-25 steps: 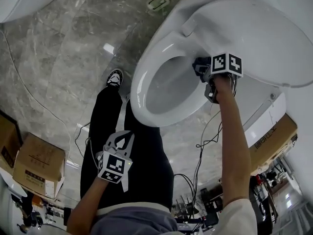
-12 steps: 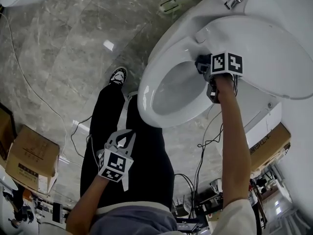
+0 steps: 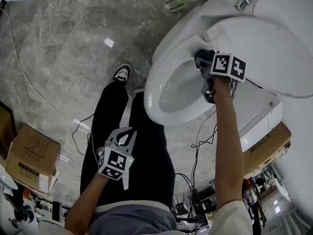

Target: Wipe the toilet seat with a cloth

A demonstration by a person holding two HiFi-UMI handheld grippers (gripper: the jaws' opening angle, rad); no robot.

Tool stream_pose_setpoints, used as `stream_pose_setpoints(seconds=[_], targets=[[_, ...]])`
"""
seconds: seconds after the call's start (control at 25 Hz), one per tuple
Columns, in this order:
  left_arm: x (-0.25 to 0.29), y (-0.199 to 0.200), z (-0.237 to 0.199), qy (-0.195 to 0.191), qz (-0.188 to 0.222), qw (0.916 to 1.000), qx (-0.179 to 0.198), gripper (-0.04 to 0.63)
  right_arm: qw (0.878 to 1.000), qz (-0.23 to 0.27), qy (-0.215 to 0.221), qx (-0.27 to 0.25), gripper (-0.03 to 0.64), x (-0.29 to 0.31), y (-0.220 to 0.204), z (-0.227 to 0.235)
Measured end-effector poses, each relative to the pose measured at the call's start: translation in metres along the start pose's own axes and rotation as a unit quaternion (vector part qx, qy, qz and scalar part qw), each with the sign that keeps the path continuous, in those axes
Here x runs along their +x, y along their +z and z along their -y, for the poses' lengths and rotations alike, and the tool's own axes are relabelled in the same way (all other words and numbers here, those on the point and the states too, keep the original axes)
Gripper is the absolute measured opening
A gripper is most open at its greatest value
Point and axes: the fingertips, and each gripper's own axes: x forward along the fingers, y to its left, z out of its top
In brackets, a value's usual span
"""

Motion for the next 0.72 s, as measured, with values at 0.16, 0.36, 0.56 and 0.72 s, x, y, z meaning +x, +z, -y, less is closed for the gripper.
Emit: stream_pose_setpoints(seconds=[0.16,0.36,0.56,0.72], targets=[[-0.004,-0.003,-0.007,0.001,0.003,1.0000,0.000,0.009,0.993,0.062,0.046,0.093,0.107,0.003,-0.008,-0.013],[-0.008,-0.013,-0.009,-0.011,-0.009,0.9998,0.011,0.009,0.958,0.151,0.099,0.221,0.107,0.007,-0.021,-0.031],[-0.011,-0.018,-0.015,-0.013,-0.014,0.9997,0.018,0.009,0.936,0.231,0.114,0.240,0.112,0.013,-0.039,-0.052],[-0.018,-0.020,-0.021,-0.010,-0.017,0.9996,0.021,0.009,0.935,0.260,0.091,0.225,0.117,0.018,-0.061,-0.068]])
